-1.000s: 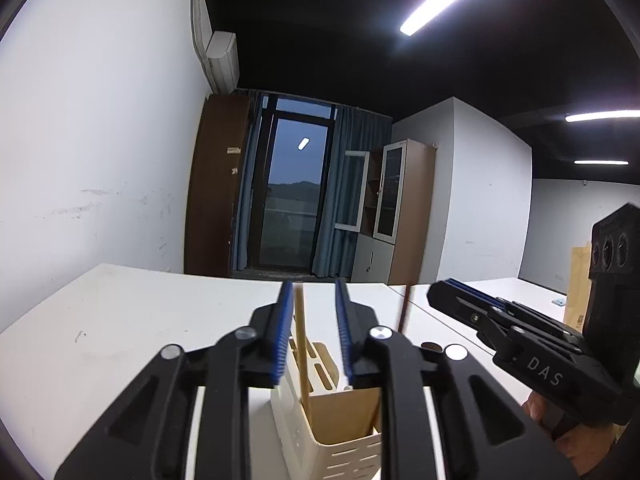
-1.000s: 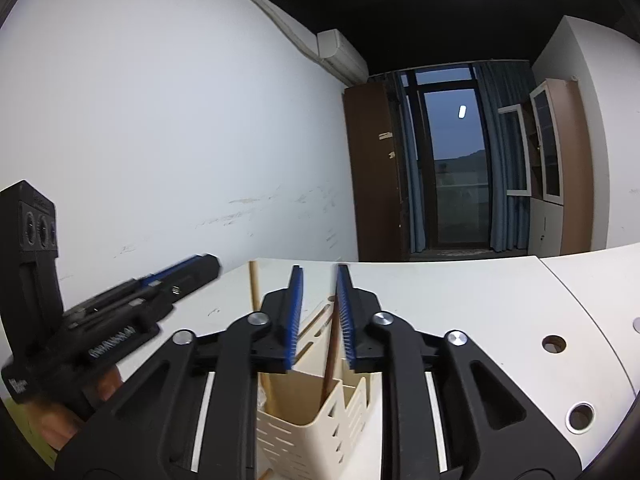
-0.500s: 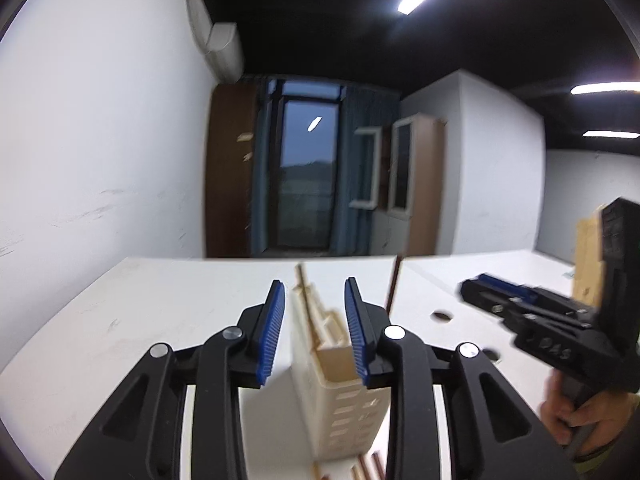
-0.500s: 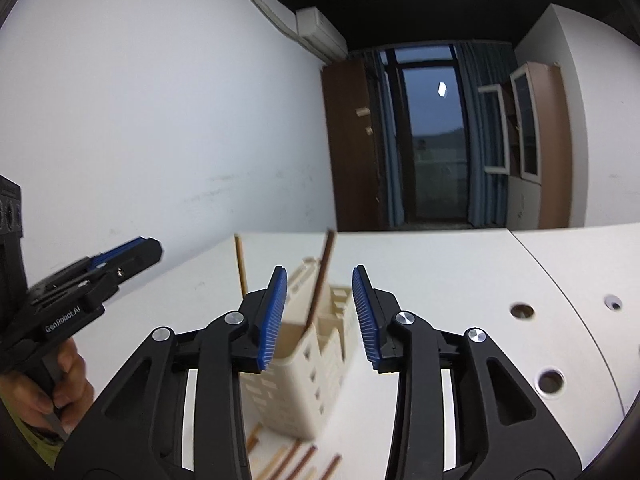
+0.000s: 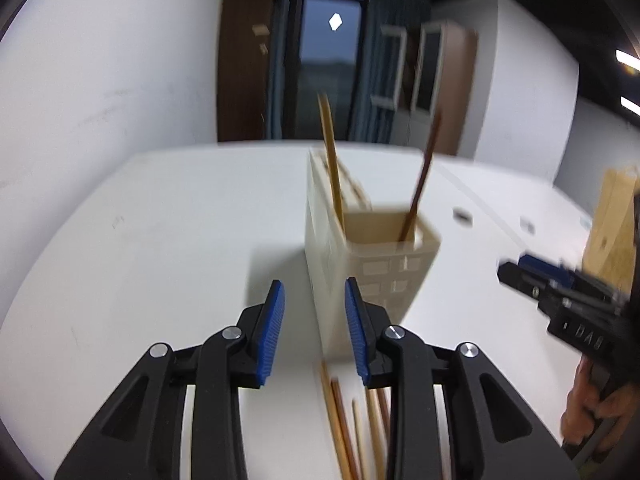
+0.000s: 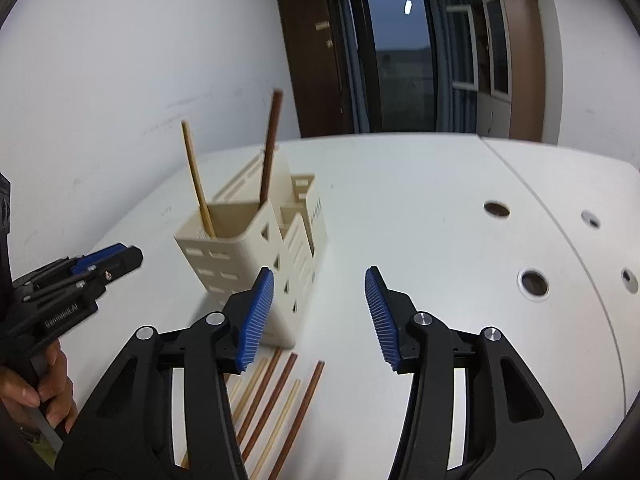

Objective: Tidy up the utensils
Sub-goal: 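Lower both tools to the remaining chopsticks and close on one each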

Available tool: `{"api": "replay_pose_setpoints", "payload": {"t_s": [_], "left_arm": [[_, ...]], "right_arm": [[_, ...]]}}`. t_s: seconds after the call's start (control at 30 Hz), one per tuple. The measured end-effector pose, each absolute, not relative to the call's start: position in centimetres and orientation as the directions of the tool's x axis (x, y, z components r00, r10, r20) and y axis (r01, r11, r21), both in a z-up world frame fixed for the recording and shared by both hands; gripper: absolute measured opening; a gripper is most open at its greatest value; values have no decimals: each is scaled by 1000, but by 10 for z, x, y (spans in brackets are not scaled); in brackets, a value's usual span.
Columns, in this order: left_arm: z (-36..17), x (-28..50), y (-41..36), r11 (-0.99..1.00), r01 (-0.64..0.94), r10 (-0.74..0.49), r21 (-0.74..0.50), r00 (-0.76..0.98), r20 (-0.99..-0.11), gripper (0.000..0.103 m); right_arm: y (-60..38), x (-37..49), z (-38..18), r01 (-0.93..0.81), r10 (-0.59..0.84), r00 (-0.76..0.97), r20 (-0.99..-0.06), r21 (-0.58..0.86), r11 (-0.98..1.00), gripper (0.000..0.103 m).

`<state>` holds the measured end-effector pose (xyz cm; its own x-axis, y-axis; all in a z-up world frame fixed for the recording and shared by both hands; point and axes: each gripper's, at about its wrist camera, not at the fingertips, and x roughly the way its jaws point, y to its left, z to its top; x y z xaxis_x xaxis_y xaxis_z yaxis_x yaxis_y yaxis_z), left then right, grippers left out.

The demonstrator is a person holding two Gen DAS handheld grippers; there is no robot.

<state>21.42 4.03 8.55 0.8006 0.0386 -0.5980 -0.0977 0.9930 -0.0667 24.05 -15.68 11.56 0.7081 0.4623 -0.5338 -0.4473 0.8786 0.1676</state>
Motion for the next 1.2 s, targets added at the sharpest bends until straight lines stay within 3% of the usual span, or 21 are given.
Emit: {"api": "replay_pose_setpoints", "payload": {"t_s": [0.3, 0.43, 1.2], "left_arm": [[38, 244, 51, 991, -87, -17, -103, 678, -735, 31], [18, 254, 53, 990, -72, -48, -120, 631, -775, 39], [-41, 289, 50, 994, -57, -54, -97, 513, -857, 39]], "right_arm": [[-151, 259, 72, -446, 481, 580, -658, 237, 863, 48], [-145, 265, 58, -443, 462, 548, -697, 226, 867, 48], [-120, 285, -1, -428, 374, 452, -810, 172, 887, 48]]}}
